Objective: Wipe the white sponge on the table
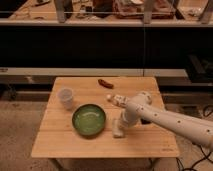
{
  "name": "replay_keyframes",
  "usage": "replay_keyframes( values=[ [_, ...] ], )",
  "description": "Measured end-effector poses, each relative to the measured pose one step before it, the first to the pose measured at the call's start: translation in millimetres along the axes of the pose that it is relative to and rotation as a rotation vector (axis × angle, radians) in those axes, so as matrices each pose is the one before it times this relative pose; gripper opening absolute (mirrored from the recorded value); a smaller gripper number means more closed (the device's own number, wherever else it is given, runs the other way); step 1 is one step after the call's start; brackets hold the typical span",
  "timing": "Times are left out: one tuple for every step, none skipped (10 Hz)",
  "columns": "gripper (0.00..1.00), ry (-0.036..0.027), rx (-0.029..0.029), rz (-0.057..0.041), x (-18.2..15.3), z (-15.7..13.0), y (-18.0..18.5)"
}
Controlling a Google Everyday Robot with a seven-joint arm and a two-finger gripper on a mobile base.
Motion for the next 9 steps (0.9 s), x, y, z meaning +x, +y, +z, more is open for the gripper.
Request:
replay_keyframes(
  values=[
    [0.12,0.00369,-0.00876,0.02190,1.02,-1.98,13.39],
    [0.12,0.00536,-0.01096,0.02408,-0.28,-2.87,16.39],
    [0.12,0.00686,-0.01332,0.02225,-3.37,-4.06,19.05],
    [0.12,0.00337,-0.00712,0.00799,-3.68,-2.35,10.00],
    [0.12,0.00387,-0.00928,0.00246,-6.71,-3.30,11.41],
    [0.12,0.00473,-0.00629,-0.00898,-7.21,-4.05,6.30],
    [0.12,0.00312,-0.00666,-0.01842,-8.84,-5.16,3.92],
    [0.12,-0.00232,0.00268,-0.01728,-10.46,-3.44,-0.09],
    [0.12,-0.00644,0.00835,-0.03258,-14.39,-1.96,-7.71]
  ],
)
